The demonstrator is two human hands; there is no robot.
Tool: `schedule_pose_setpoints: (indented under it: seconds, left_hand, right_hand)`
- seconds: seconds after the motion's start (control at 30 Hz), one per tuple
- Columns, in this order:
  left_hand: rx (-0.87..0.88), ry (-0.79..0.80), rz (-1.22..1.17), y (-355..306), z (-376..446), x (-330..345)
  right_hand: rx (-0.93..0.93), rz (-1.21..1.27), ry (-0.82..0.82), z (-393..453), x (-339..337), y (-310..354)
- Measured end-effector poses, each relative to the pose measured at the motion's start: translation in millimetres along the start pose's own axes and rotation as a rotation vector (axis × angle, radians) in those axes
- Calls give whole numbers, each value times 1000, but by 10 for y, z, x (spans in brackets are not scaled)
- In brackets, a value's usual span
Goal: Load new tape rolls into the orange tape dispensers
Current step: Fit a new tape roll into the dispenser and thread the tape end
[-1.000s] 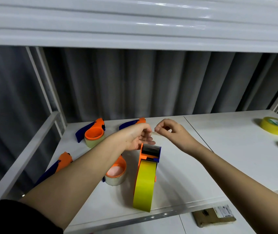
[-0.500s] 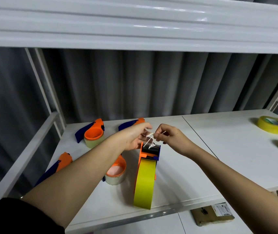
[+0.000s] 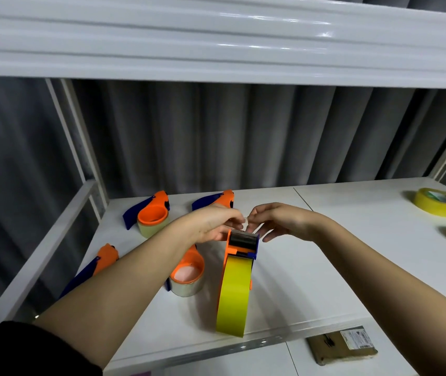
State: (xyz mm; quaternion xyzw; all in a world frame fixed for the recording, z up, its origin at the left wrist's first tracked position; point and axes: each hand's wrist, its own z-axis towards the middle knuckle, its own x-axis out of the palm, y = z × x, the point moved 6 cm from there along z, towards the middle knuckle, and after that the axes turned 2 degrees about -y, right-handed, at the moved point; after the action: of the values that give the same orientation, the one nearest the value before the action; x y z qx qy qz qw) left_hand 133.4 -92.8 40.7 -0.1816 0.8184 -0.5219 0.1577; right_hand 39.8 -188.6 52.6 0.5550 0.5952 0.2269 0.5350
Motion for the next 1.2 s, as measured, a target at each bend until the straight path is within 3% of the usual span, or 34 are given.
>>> schedule_pose_setpoints:
  seconds: [0.6, 1.03, 1.2]
  left_hand:
    - [-99, -67, 142, 78, 2, -8]
    - [-114, -61, 447, 61, -2, -58]
    - [-193, 11, 323, 191, -45, -48]
  right_hand:
    - [91, 28, -33, 28, 109, -142]
    - [97, -81, -63, 16, 133, -184]
    - [176, 1, -30, 2, 179, -261]
